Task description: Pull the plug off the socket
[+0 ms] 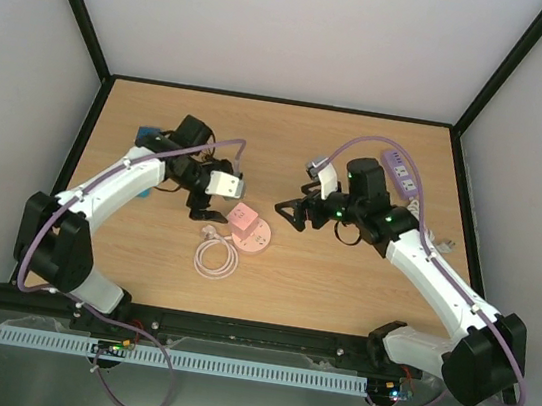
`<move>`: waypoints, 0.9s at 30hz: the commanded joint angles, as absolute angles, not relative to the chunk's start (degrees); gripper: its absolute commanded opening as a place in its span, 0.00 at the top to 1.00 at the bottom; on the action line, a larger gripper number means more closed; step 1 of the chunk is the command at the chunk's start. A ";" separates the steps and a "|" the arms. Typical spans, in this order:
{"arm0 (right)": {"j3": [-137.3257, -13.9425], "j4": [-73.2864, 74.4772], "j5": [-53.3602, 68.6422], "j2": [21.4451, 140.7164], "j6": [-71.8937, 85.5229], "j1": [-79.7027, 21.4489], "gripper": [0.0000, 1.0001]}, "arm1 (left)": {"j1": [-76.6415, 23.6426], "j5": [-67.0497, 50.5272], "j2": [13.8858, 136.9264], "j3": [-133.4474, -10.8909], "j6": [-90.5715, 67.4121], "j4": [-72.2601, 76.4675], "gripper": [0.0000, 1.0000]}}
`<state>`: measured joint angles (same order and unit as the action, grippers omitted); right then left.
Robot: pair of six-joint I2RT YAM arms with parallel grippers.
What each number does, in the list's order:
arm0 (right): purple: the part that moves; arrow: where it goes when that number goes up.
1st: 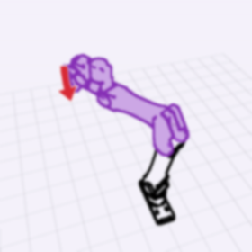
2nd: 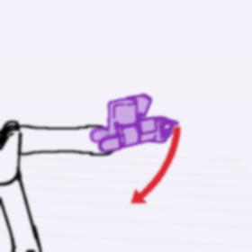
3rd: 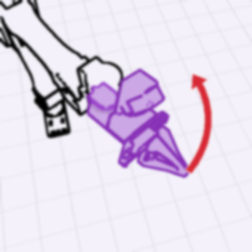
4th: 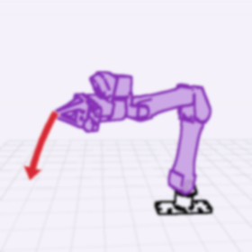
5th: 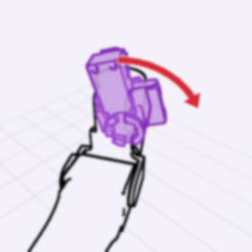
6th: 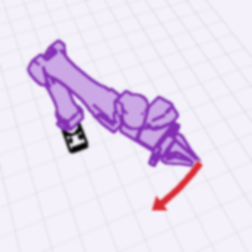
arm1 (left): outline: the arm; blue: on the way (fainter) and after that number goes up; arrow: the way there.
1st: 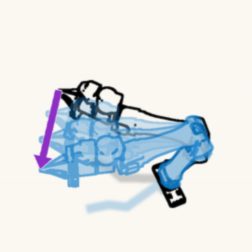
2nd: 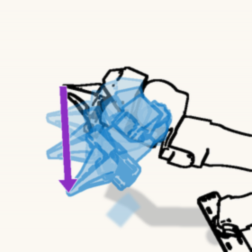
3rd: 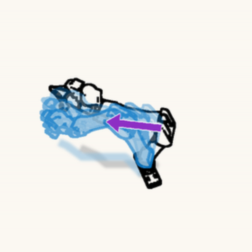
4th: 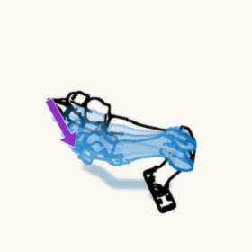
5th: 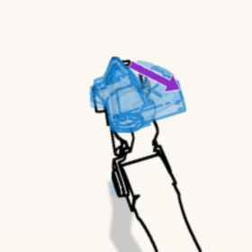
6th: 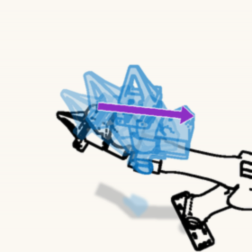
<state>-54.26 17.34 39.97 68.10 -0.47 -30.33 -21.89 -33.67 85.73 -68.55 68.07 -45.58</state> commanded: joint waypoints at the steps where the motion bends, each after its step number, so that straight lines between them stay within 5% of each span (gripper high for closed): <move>1: -54.12 16.61 41.13 68.81 -0.93 -29.94 0.02 | -24.78 -34.20 89.46 -68.61 73.73 -45.35 0.00; 11: -49.30 17.45 44.36 67.37 -10.97 -29.73 0.02 | -28.03 -31.75 92.82 -66.69 73.48 -38.35 0.00; 19: -39.38 3.84 43.17 68.60 -10.86 -29.79 0.02 | -28.29 -31.81 96.66 -67.50 75.18 -38.53 0.01; 27: -33.79 -7.07 46.94 72.35 -16.49 -29.77 0.02 | -28.89 -31.81 98.15 -67.40 75.94 -39.98 0.15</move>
